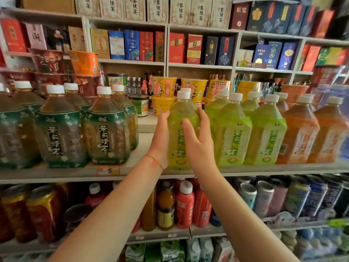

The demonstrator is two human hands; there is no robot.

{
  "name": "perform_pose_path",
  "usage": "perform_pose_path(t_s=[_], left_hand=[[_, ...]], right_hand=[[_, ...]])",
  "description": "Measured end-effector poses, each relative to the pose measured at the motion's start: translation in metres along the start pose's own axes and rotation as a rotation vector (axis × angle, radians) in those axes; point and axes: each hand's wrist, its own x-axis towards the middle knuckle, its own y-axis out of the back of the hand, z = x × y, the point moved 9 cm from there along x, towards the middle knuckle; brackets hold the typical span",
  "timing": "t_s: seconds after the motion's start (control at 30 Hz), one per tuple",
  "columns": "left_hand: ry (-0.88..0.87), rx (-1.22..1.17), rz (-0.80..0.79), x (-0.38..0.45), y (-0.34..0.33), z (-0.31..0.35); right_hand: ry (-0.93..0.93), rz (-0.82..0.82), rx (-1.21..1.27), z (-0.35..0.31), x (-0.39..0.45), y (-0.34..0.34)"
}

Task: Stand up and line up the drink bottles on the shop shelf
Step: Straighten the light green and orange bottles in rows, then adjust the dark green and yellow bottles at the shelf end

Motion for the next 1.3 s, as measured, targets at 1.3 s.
perform_pose_path(t_s=[1.3], left_hand=[[-0.881, 0.81, 0.658, -0.094, 0.13, 0.097]], right_hand=[[0.547, 0.049, -0.346, -0.055, -0.035, -0.101]])
